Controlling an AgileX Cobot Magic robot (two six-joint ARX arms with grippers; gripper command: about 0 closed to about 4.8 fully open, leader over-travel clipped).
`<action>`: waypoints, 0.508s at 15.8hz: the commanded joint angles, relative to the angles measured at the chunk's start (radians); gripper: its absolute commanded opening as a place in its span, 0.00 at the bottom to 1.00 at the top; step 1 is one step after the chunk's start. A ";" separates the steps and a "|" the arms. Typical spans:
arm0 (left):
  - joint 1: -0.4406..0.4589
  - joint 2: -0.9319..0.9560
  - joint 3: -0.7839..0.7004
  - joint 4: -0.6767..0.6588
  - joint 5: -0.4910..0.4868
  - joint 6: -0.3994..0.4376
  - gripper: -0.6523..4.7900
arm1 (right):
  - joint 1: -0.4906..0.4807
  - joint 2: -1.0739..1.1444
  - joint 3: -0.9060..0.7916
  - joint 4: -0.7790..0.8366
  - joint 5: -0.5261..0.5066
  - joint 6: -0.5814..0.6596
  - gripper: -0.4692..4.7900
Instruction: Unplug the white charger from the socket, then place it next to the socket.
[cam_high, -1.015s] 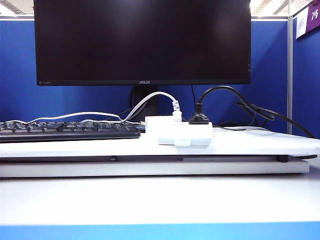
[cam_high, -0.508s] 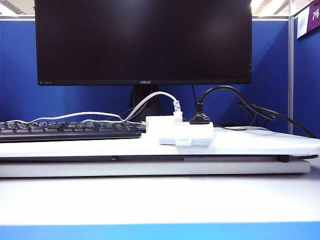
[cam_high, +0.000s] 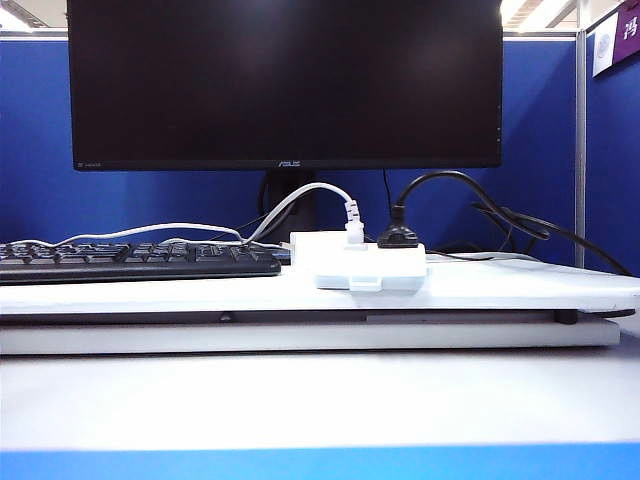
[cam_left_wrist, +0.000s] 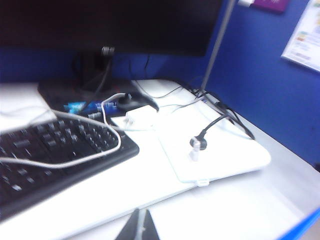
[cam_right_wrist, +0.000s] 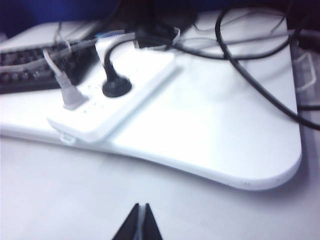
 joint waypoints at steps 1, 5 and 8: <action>0.000 -0.001 -0.126 0.129 0.005 -0.051 0.11 | -0.001 -0.003 -0.021 0.032 0.002 -0.011 0.08; 0.000 -0.001 -0.273 0.269 0.004 -0.081 0.11 | -0.001 -0.003 -0.057 0.026 0.005 -0.018 0.08; 0.000 -0.001 -0.393 0.295 -0.002 -0.077 0.11 | -0.001 0.001 -0.113 0.025 0.001 -0.024 0.08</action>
